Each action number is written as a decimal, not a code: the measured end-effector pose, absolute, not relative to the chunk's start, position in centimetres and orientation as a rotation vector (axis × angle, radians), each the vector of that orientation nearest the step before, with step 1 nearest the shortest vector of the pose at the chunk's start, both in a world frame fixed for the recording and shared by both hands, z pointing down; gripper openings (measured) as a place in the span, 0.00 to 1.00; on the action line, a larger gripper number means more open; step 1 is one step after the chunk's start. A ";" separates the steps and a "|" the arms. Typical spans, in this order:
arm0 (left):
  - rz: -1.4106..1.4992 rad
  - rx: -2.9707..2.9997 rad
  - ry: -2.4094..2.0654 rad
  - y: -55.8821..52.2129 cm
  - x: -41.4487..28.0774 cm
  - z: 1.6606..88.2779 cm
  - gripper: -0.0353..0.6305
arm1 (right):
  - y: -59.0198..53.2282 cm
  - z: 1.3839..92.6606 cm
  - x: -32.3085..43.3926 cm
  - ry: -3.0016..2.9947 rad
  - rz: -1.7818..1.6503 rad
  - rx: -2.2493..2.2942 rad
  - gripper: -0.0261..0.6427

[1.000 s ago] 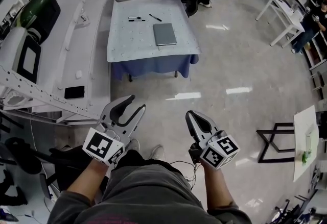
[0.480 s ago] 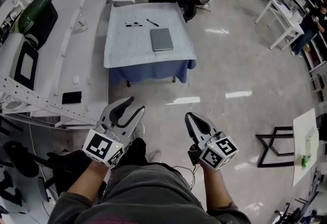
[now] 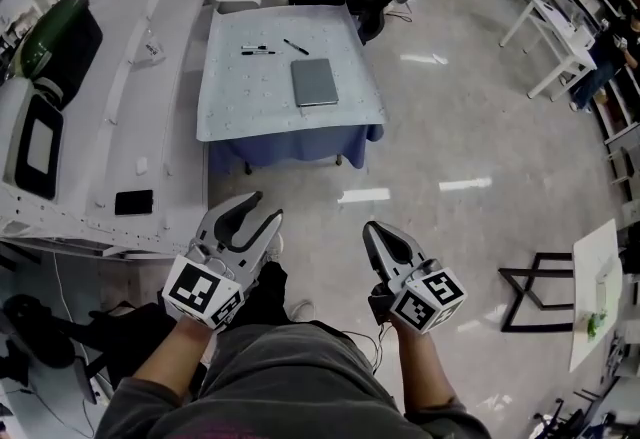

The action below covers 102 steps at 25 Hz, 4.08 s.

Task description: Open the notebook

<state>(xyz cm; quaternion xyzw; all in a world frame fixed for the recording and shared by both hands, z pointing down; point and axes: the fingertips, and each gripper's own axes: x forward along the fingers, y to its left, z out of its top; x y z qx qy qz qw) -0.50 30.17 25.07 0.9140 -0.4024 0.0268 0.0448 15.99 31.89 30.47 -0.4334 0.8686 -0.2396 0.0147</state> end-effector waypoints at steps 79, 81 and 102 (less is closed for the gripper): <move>0.421 2.534 -1.173 -20.0 6.1 42.4 0.29 | -20.4 42.3 18.9 2.809 -1.111 -1.215 0.04; 0.443 2.514 -1.169 -20.3 6.8 43.5 0.29 | -21.1 43.1 19.2 2.814 -1.141 -1.194 0.04; 0.733 2.477 -1.028 -21.4 12.4 56.9 0.29 | -23.7 50.6 21.9 2.817 -1.331 -1.146 0.04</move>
